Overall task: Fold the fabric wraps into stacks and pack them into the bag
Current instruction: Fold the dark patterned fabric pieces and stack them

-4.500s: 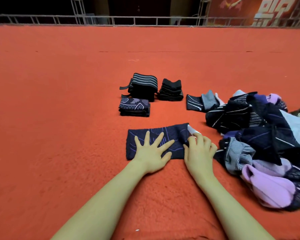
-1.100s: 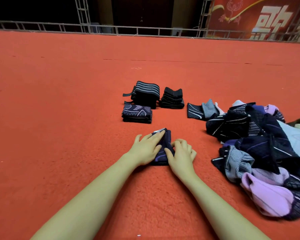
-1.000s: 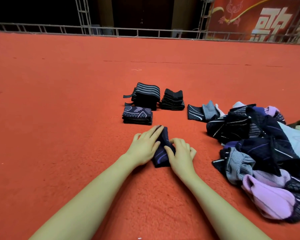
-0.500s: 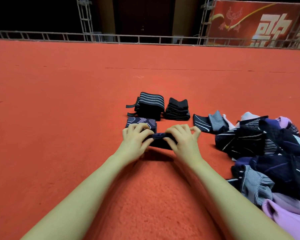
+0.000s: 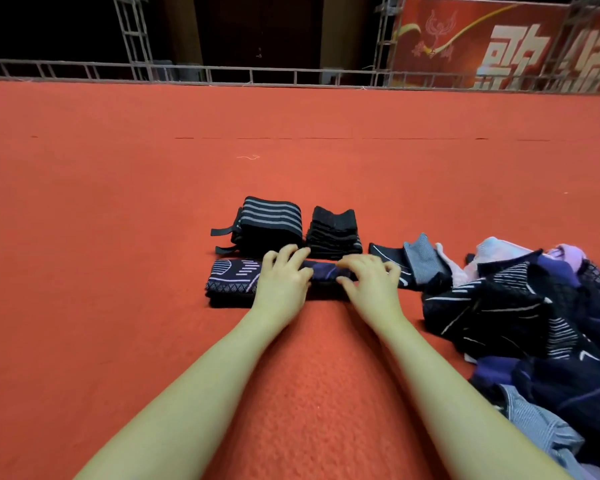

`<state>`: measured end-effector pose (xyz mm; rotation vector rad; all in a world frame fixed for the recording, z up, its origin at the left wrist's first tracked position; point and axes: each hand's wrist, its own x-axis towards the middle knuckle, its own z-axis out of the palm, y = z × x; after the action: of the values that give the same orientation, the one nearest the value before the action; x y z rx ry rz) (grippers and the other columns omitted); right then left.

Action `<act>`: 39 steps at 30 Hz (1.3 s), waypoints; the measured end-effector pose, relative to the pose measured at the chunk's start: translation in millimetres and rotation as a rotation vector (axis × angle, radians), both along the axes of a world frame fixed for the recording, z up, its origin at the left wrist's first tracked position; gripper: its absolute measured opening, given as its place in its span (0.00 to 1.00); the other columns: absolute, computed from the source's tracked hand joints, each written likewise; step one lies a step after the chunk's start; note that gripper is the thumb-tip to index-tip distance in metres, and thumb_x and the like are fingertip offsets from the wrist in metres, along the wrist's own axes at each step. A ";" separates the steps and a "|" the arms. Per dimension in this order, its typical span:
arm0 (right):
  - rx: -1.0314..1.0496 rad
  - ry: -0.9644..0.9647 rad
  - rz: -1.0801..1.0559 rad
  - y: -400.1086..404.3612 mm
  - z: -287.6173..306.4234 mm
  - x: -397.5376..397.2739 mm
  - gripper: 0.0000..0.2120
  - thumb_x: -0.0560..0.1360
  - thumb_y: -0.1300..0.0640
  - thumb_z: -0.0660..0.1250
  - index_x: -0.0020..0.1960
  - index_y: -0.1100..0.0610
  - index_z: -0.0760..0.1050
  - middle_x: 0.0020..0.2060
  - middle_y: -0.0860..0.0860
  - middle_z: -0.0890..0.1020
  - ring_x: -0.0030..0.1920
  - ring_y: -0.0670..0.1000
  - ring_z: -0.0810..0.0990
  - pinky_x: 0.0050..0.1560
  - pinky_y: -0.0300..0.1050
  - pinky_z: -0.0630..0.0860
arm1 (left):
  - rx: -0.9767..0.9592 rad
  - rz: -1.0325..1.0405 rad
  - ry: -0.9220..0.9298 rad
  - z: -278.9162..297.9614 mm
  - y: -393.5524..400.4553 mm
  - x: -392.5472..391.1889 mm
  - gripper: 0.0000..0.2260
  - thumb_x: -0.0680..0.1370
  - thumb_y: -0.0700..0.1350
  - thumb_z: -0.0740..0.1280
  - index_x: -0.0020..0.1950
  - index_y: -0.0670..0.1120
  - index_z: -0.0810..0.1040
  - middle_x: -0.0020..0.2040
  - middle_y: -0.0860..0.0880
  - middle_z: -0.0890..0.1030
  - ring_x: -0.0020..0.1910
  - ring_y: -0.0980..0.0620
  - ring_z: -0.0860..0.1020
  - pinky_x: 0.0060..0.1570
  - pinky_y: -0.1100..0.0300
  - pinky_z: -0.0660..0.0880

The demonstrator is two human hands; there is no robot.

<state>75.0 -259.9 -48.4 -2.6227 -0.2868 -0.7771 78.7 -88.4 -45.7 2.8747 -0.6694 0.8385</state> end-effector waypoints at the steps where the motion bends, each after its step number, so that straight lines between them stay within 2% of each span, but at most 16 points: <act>1: -0.070 0.088 -0.004 -2.1 -9.1 1.0 0.12 0.75 0.51 0.67 0.58 0.47 0.78 0.60 0.42 0.78 0.64 0.46 0.71 0.53 0.45 0.52 | 0.067 0.005 0.078 -8.8 0.2 0.6 0.10 0.59 0.46 0.80 0.36 0.46 0.83 0.50 0.47 0.83 0.50 0.46 0.80 0.50 0.52 0.62; 5: -0.198 0.213 0.005 -6.2 -34.3 -2.9 0.18 0.79 0.44 0.59 0.67 0.45 0.71 0.70 0.44 0.69 0.70 0.44 0.63 0.63 0.47 0.50 | 0.158 0.007 0.156 -27.9 3.4 -4.5 0.15 0.57 0.49 0.82 0.38 0.45 0.83 0.47 0.46 0.84 0.48 0.47 0.83 0.51 0.54 0.76; 8: -0.222 0.208 0.021 -10.0 -42.6 -5.9 0.21 0.78 0.43 0.60 0.69 0.45 0.69 0.72 0.44 0.66 0.71 0.44 0.63 0.63 0.47 0.50 | 0.156 -0.005 0.118 -34.5 4.6 -4.3 0.18 0.60 0.47 0.81 0.47 0.45 0.84 0.49 0.46 0.84 0.50 0.46 0.82 0.52 0.49 0.77; 11: -0.169 0.128 0.047 -10.4 -44.2 -2.6 0.14 0.77 0.49 0.64 0.62 0.47 0.78 0.65 0.46 0.76 0.65 0.47 0.74 0.60 0.48 0.53 | 0.188 0.014 0.097 -36.2 3.5 -5.8 0.19 0.63 0.50 0.79 0.51 0.46 0.84 0.50 0.46 0.84 0.51 0.47 0.82 0.56 0.47 0.76; 14: -0.178 -0.018 0.043 -11.3 -33.8 -0.2 0.09 0.72 0.52 0.63 0.39 0.50 0.82 0.40 0.45 0.84 0.43 0.51 0.83 0.53 0.48 0.57 | 0.204 0.026 0.130 -27.4 -0.9 -14.0 0.19 0.74 0.54 0.68 0.62 0.48 0.79 0.60 0.44 0.80 0.62 0.47 0.76 0.69 0.47 0.61; 15: -0.215 -0.040 0.021 -13.8 -31.5 -0.3 0.09 0.71 0.51 0.63 0.38 0.50 0.81 0.37 0.45 0.84 0.41 0.51 0.83 0.53 0.48 0.58 | 0.224 0.026 0.180 -26.4 -2.6 -16.0 0.21 0.78 0.55 0.61 0.70 0.48 0.72 0.68 0.44 0.73 0.69 0.47 0.69 0.73 0.47 0.52; 17: -0.264 0.025 0.057 -16.1 -28.7 -3.7 0.08 0.71 0.51 0.67 0.48 0.49 0.82 0.48 0.46 0.84 0.50 0.52 0.82 0.55 0.49 0.58 | 0.272 0.070 0.244 -24.1 -5.5 -19.1 0.24 0.82 0.56 0.52 0.77 0.49 0.60 0.76 0.45 0.61 0.76 0.48 0.56 0.73 0.48 0.40; 20: -0.311 0.182 0.065 -18.9 -37.8 -3.1 0.20 0.76 0.46 0.65 0.68 0.48 0.72 0.68 0.46 0.72 0.67 0.50 0.71 0.61 0.48 0.58 | 0.279 0.135 0.255 -23.1 -8.8 -19.4 0.23 0.83 0.54 0.49 0.77 0.49 0.57 0.77 0.46 0.58 0.77 0.47 0.52 0.72 0.48 0.37; 22: -0.284 0.178 0.100 -16.4 -38.3 -2.4 0.17 0.75 0.50 0.68 0.64 0.49 0.77 0.66 0.48 0.75 0.64 0.51 0.75 0.59 0.49 0.63 | 0.264 0.168 0.268 -21.6 -8.7 -17.2 0.22 0.84 0.54 0.48 0.77 0.49 0.56 0.78 0.46 0.57 0.77 0.47 0.51 0.72 0.47 0.38; 25: -0.234 0.082 0.114 -12.4 -38.1 3.7 0.09 0.68 0.58 0.75 0.48 0.54 0.83 0.50 0.51 0.84 0.46 0.54 0.84 0.52 0.54 0.72 | 0.297 0.189 0.291 -22.4 -7.9 -13.0 0.22 0.84 0.53 0.48 0.77 0.49 0.55 0.78 0.44 0.56 0.77 0.46 0.51 0.72 0.46 0.38; 27: -0.275 -0.030 0.094 -12.8 -38.6 7.2 0.04 0.68 0.59 0.72 0.42 0.55 0.82 0.44 0.50 0.85 0.41 0.53 0.84 0.55 0.58 0.72 | 0.313 0.176 0.281 -22.4 -9.3 -8.9 0.22 0.84 0.53 0.48 0.77 0.48 0.56 0.77 0.43 0.57 0.76 0.45 0.52 0.72 0.47 0.38; 29: -0.321 -0.134 0.061 -14.9 -34.9 9.3 0.08 0.71 0.56 0.64 0.40 0.55 0.82 0.41 0.49 0.85 0.39 0.53 0.83 0.59 0.56 0.68 | 0.315 0.170 0.281 -22.3 -12.8 -4.8 0.22 0.84 0.53 0.48 0.77 0.48 0.56 0.77 0.42 0.58 0.76 0.44 0.54 0.73 0.47 0.38; 31: -0.337 -0.167 0.009 -19.7 -34.0 11.4 0.10 0.71 0.55 0.62 0.40 0.55 0.82 0.41 0.49 0.85 0.41 0.54 0.83 0.59 0.55 0.63 | 0.303 0.161 0.277 -23.0 -19.1 -2.0 0.22 0.84 0.53 0.47 0.78 0.49 0.56 0.77 0.42 0.59 0.76 0.44 0.55 0.73 0.47 0.40; 33: -0.332 -0.116 -0.020 -22.5 -35.4 10.9 0.04 0.67 0.56 0.69 0.39 0.54 0.83 0.41 0.49 0.85 0.43 0.55 0.84 0.57 0.53 0.62 | 0.291 0.160 0.277 -27.1 -24.4 0.8 0.22 0.84 0.53 0.47 0.78 0.49 0.56 0.77 0.42 0.59 0.75 0.44 0.56 0.73 0.47 0.41; 35: -0.344 -0.013 -0.018 -23.9 -40.1 10.9 0.06 0.64 0.56 0.76 0.41 0.53 0.83 0.43 0.50 0.85 0.45 0.56 0.83 0.56 0.50 0.63 | 0.284 0.167 0.283 -29.8 -26.2 1.8 0.22 0.84 0.53 0.47 0.78 0.49 0.55 0.77 0.42 0.58 0.75 0.44 0.56 0.73 0.48 0.41; 39: -0.307 0.155 -0.025 -22.2 -32.0 4.3 0.12 0.74 0.51 0.68 0.56 0.53 0.81 0.59 0.51 0.80 0.61 0.56 0.76 0.62 0.51 0.62 | 0.211 0.185 0.275 -28.5 -25.5 -4.4 0.24 0.83 0.55 0.48 0.78 0.49 0.55 0.77 0.45 0.58 0.76 0.46 0.55 0.73 0.49 0.42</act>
<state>79.3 -282.2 -80.4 -2.9602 -0.3543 -0.5705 74.3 -114.0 -74.3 3.1946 -0.4941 0.3927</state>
